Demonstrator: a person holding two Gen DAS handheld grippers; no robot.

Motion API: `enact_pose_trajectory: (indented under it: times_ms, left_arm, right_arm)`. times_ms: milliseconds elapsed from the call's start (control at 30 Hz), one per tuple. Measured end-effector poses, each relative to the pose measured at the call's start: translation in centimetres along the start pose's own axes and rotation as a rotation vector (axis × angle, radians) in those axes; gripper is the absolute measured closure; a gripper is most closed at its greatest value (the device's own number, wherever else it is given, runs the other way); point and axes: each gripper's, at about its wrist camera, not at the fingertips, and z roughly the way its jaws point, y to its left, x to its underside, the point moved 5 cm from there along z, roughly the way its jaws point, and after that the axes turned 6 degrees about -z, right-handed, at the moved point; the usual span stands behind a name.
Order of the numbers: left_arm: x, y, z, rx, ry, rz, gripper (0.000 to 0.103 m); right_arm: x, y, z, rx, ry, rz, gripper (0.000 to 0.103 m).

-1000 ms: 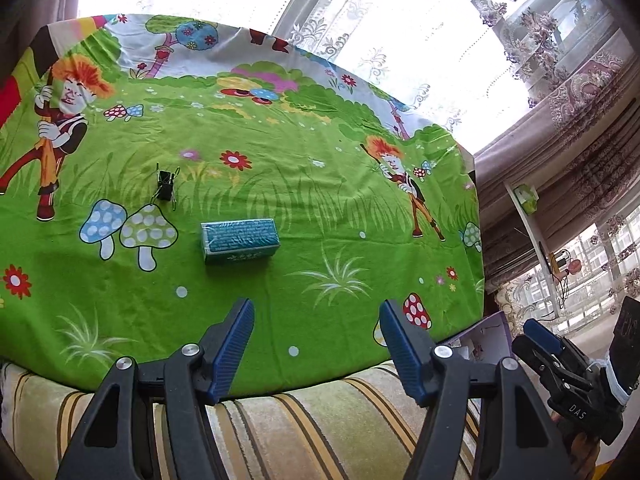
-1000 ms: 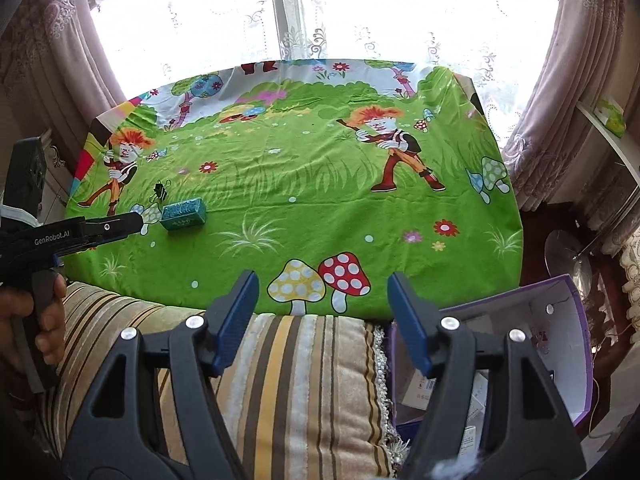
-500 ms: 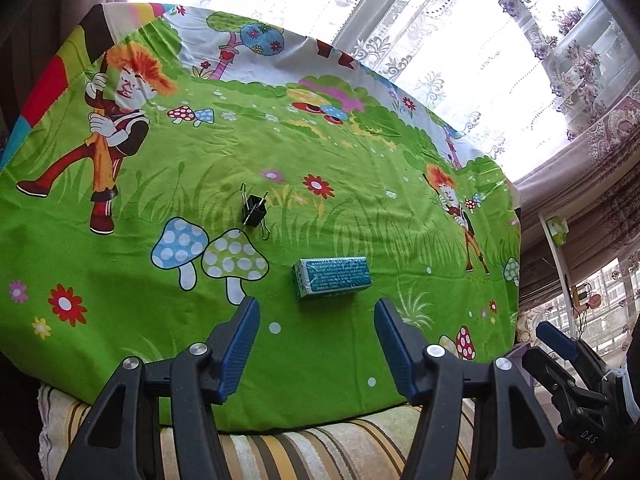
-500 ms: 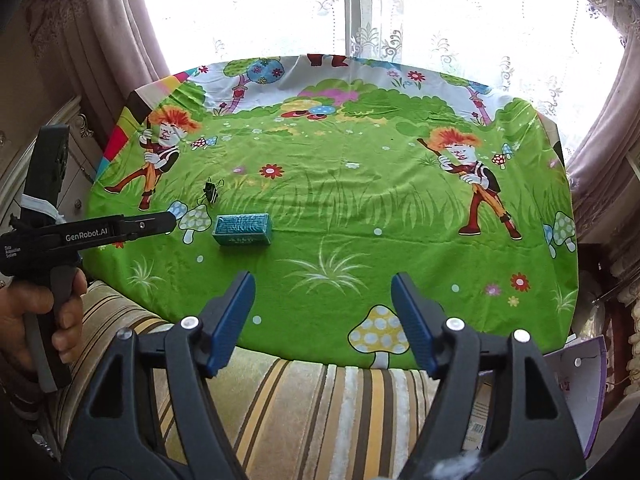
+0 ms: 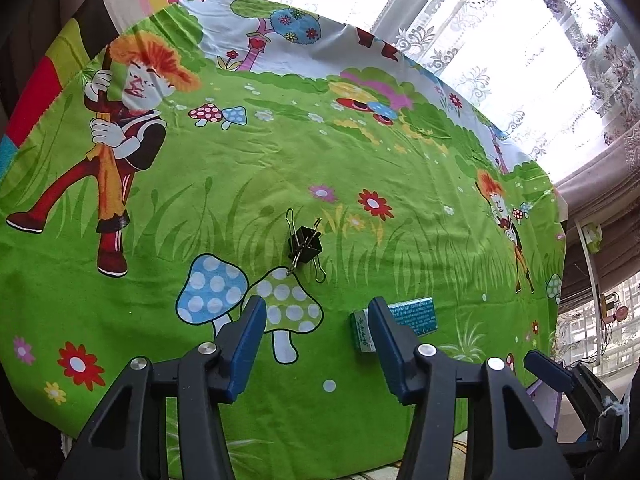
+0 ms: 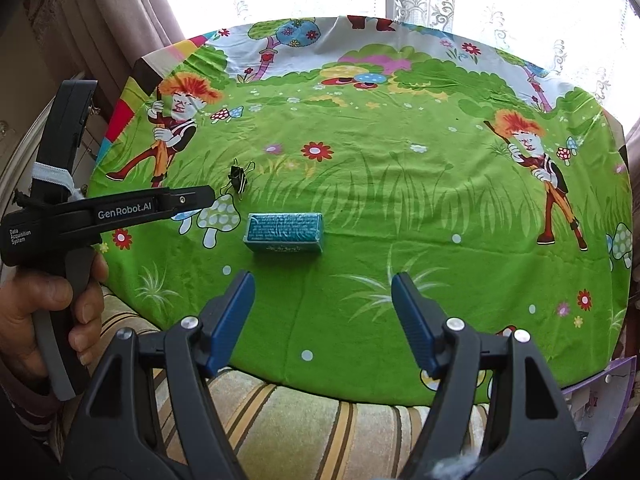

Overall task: Organize rigid objects
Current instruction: 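Move both grippers back over the black binder clip and teal box, then grasp the black binder clip with the left gripper while the right grasps the teal box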

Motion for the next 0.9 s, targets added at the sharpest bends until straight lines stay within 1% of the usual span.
enact_pose_trajectory:
  times_ms: [67, 167, 333, 500, 567, 767, 833, 900]
  left_arm:
    - [-0.5, 0.0, 0.7, 0.001, 0.008, -0.007, 0.049]
    - [-1.4, 0.1, 1.6, 0.013, 0.022, -0.022, 0.052]
    - [-3.0, 0.4, 2.9, 0.032, 0.05, -0.064, 0.052]
    - [-3.8, 0.4, 4.0, 0.003, 0.06, -0.064, 0.052]
    - [-3.9, 0.5, 4.4, -0.028, 0.058, -0.053, 0.052]
    - [-3.6, 0.1, 5.8, -0.073, 0.075, -0.004, 0.052]
    - [-3.6, 0.0, 6.1, -0.09, 0.067, 0.02, 0.058]
    - [-3.5, -0.2, 6.2, -0.096, 0.061, 0.049, 0.071]
  right_arm:
    - [-0.1, 0.3, 1.1, -0.008, 0.021, -0.005, 0.029]
    - [-0.3, 0.7, 2.5, -0.019, 0.054, -0.007, 0.029]
    - [-1.0, 1.5, 4.4, -0.024, 0.077, -0.023, 0.028]
    - [-1.8, 2.2, 6.2, -0.02, 0.092, -0.035, 0.024]
    - [-2.0, 2.5, 6.8, -0.009, 0.094, -0.047, 0.022]
    - [-2.1, 2.7, 8.2, 0.009, 0.111, -0.05, 0.019]
    - [-2.2, 2.6, 8.6, 0.01, 0.116, -0.045, 0.019]
    - [-2.3, 2.6, 8.9, 0.014, 0.116, -0.039, 0.018]
